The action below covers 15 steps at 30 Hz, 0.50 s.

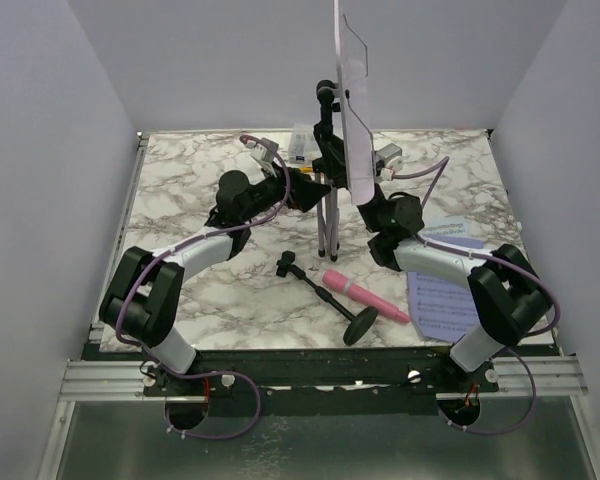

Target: Set up the instrument practice props

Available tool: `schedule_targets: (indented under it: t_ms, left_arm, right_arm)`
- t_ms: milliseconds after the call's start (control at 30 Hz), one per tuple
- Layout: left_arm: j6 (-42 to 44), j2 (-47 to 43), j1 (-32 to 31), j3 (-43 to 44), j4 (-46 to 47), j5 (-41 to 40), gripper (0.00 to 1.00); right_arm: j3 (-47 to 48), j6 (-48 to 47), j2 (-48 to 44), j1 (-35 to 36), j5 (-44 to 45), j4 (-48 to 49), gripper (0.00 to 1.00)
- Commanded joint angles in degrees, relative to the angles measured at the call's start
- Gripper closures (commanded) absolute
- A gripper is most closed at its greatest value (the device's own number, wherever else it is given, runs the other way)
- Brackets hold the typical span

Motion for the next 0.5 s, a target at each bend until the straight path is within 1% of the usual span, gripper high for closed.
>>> schedule_targets:
  t_ms: [0,200,267,300,367,467]
  left_arm:
    - [4.31,-2.0,-3.13,-1.68,2.01,-6.13,0.01]
    - [7.35,-2.41,-6.87,-2.17,0.98,-6.41,0.01]
    - [8.59,-2.06,-7.24,-0.81,-1.42,-7.51,0.08]
    - [8.91,-1.83,-7.17,0.01,-2.45,-8.71,0.12]
    - [10.86,-1.66,-7.23,1.35,-4.66,-10.47,0.25]
    - [14.85,-2.33,-7.15,1.98,-6.85,-12.14,0.36]
  right_arm:
    - [1.5,-4.5,-4.6,3.5,3.2,12.88,1.0]
    - [0.79,-5.37,-5.79,4.19,3.71,11.5,0.99]
    - [-0.15,-5.35,-6.8,4.18,3.79,11.13,1.0]
    - [-0.7,-5.25,-7.35,4.19,3.88,11.23,1.0]
    - [-2.07,-4.77,-8.53,4.19,4.35,11.67,1.0]
    - [-4.19,-4.86,-10.01,4.19,2.97,13.1,1.0]
